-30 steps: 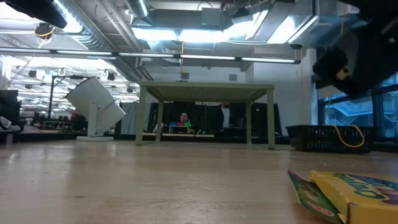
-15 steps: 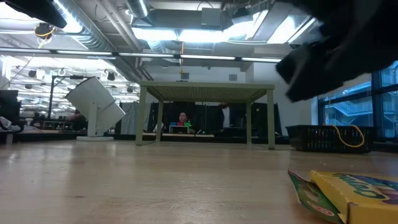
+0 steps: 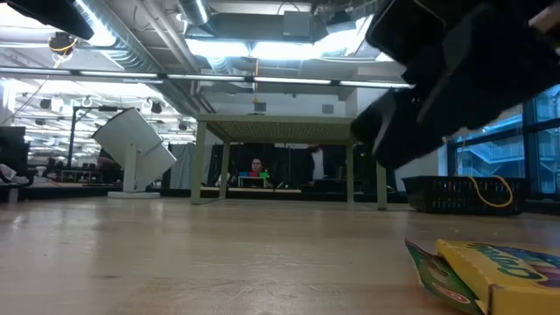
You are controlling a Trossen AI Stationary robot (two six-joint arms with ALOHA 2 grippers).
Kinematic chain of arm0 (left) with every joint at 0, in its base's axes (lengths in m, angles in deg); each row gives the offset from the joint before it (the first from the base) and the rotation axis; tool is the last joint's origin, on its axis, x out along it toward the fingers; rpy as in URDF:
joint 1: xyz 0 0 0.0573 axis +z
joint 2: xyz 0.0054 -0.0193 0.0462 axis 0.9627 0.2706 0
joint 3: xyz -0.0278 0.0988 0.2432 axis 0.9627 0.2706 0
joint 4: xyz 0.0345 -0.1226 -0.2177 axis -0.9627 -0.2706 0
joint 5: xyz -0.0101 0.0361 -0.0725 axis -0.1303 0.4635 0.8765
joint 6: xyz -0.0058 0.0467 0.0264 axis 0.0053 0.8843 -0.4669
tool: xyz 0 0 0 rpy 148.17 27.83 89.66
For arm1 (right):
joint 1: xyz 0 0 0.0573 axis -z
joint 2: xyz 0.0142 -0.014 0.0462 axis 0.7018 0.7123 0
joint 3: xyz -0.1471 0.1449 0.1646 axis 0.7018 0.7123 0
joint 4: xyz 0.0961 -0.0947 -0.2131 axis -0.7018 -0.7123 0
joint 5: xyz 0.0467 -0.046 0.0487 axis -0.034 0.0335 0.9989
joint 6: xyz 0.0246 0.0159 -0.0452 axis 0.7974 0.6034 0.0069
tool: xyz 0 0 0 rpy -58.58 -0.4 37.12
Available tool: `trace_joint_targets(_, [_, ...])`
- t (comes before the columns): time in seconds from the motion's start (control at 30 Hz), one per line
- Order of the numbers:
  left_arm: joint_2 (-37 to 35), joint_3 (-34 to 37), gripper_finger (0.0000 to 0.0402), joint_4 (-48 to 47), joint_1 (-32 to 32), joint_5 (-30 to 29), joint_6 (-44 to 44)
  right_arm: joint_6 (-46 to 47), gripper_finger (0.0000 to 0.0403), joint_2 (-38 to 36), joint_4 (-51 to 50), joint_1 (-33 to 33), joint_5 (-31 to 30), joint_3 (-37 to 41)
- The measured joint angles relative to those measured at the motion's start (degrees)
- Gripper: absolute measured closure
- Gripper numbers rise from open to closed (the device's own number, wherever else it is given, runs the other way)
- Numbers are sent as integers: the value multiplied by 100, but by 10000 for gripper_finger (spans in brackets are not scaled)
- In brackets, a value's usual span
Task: Pick & Place Office Desk Supplies
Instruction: Put the crayon box into the bottom left black bin
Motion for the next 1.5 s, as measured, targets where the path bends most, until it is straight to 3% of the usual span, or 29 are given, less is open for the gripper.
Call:
trace_joint_targets(0.27, [0, 0, 354, -1, 0, 9, 1, -92, 249, 712, 221, 125, 301, -428])
trace_joint_targets(0.47, [2, 0, 354, 0, 0, 159, -2, -443, 249, 1035, -633, 191, 1118, -969])
trace_joint_targets(0.63, [9, 0, 354, -1, 0, 188, 2, -825, 249, 1081, -1311, 217, 1113, -1161])
trace_joint_targets(1.3, [195, 2, 354, -2, 0, 216, 7, -765, 250, 1081, -1400, 239, 1114, -1161])
trace_joint_targets(1.5, [195, 2, 354, -2, 0, 214, 9, -760, 276, 1081, -1414, 229, 1098, -1161])
